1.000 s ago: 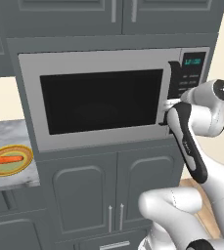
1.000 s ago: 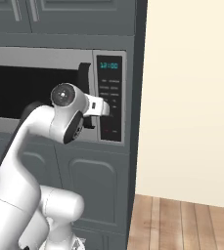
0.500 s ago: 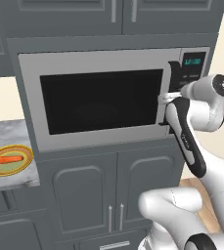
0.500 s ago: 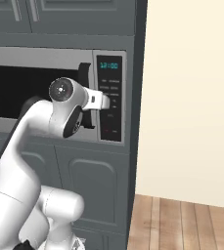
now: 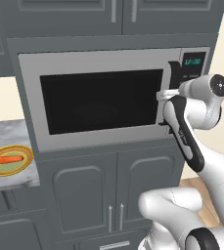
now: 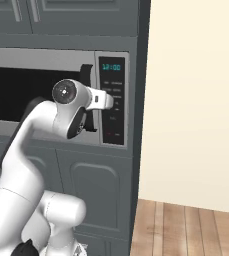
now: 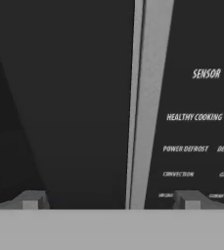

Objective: Pick the carrot from the counter and place it in the microwave. Then turn on the microwave.

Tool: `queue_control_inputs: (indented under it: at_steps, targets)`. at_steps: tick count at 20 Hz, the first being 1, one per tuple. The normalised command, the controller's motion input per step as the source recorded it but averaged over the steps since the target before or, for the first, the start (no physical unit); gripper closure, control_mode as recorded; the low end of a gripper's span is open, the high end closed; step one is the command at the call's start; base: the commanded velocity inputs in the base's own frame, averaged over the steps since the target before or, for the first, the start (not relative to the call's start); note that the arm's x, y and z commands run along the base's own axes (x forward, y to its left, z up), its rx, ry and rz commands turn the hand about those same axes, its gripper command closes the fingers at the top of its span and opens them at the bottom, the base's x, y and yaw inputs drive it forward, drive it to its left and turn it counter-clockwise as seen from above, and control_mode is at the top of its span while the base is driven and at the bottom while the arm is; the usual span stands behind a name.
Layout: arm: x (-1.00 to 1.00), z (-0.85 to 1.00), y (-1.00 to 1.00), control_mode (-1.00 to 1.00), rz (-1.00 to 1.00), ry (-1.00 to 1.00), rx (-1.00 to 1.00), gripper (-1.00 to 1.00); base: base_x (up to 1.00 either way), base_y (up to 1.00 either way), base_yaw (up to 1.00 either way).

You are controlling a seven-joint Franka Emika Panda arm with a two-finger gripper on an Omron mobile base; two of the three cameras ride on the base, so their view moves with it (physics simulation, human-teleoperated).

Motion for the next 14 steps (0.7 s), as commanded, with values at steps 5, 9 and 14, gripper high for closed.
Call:
queue_control_inputs:
  at_steps: [5, 9, 14]
  targets:
    - [0.21, 0.0, 0.0, -1.0, 0.0, -0.03, 0.0, -1.0, 0.0, 0.0, 0.0]
    - [0.23, 0.0, 0.0, -1.0, 0.0, -0.03, 0.0, -1.0, 0.0, 0.0, 0.0]
    - [0.27, 0.0, 0.0, -1.0, 0.0, -0.03, 0.0, -1.0, 0.0, 0.0, 0.0]
